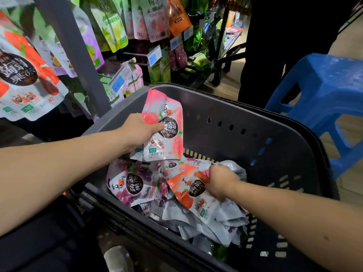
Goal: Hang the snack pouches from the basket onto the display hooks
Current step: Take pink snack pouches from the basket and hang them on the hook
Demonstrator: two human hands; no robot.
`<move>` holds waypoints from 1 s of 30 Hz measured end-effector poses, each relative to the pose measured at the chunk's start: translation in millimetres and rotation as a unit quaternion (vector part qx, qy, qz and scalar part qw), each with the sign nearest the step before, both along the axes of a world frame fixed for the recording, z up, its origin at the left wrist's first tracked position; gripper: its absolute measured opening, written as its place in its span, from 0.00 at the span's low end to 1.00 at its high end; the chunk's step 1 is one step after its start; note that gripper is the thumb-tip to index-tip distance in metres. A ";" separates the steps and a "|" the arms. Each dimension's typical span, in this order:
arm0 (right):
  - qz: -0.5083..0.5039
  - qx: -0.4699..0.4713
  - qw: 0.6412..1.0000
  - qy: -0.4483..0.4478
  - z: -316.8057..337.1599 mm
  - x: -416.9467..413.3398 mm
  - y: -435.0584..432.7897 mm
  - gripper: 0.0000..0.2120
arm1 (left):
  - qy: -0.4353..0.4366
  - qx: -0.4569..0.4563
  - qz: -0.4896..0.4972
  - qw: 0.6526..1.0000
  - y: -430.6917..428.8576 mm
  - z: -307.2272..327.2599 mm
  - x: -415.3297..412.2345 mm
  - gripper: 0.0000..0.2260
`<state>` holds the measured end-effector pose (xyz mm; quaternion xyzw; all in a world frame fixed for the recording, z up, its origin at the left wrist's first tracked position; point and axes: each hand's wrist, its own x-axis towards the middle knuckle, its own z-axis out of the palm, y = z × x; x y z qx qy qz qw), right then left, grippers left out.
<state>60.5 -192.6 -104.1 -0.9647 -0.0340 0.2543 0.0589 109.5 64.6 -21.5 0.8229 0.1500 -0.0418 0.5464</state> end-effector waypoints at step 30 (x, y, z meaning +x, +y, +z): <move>-0.256 0.587 0.764 -0.078 89.8 43.6 29.8 0.06 | -0.143 0.228 0.096 0.958 7.4 102.3 -71.7 0.13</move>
